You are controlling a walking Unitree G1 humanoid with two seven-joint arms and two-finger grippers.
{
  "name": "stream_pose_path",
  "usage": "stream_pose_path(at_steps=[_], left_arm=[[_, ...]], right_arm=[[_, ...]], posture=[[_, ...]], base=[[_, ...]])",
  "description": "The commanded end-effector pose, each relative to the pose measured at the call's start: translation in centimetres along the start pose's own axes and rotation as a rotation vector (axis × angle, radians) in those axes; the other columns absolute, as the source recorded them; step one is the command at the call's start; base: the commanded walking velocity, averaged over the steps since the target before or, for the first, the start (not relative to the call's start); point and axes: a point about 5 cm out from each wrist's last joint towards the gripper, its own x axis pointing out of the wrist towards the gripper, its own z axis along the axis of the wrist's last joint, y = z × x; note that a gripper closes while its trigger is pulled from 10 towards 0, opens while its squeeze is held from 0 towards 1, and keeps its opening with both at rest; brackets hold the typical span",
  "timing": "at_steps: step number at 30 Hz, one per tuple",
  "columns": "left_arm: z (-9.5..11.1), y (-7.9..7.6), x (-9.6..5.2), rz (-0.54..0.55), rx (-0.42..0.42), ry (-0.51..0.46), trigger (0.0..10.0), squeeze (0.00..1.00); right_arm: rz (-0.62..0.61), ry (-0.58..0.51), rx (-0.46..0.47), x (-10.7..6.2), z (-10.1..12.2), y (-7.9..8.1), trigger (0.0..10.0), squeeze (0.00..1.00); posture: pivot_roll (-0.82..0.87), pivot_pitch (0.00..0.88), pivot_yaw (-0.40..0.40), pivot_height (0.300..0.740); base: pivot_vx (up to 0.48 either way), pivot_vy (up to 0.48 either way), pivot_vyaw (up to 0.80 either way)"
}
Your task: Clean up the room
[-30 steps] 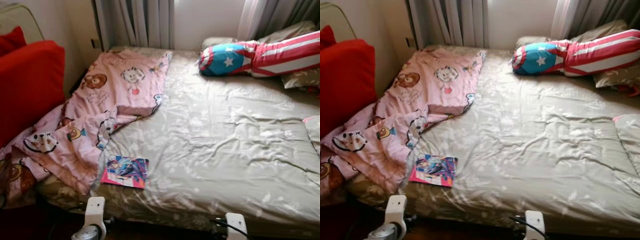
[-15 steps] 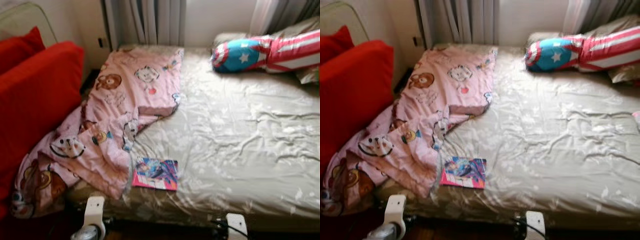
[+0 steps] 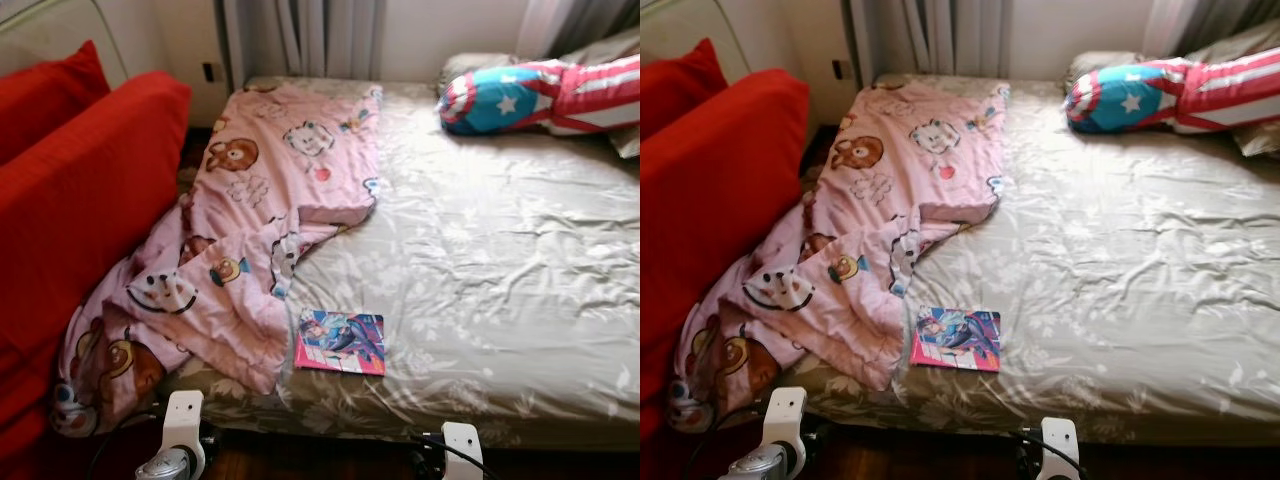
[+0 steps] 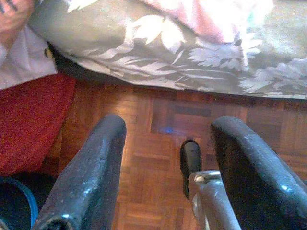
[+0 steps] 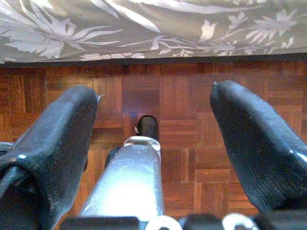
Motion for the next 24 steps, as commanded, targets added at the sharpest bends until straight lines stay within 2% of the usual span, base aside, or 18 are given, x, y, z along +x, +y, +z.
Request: stream_pose_path(at_steps=[1, 9, 24], left_arm=[[-0.85, 0.05, -0.14, -0.005, 0.003, 0.032, 10.0, 0.0], [-0.91, 0.06, -0.15, -0.007, 0.003, 0.037, 10.0, 0.0], [-0.94, 0.11, -0.17, -0.014, 0.011, 0.04, 10.0, 0.0]], right_arm=[[0.001, 0.011, 0.009, -0.11, -0.47, -0.05, 10.0, 0.0], [0.02, 0.002, -0.011, -0.09, -0.34, 0.14, 10.0, 0.0], [0.035, -0.021, -0.004, -0.03, 0.02, 0.54, 10.0, 0.0]], posture=[[0.04, 0.1, -0.012, 0.74], [0.04, 0.101, -0.01, 0.74], [0.04, 0.095, -0.006, 0.74]], base=[[0.0, 0.0, 0.0], [0.0, 0.0, 0.0], [0.0, 0.0, 0.8]])
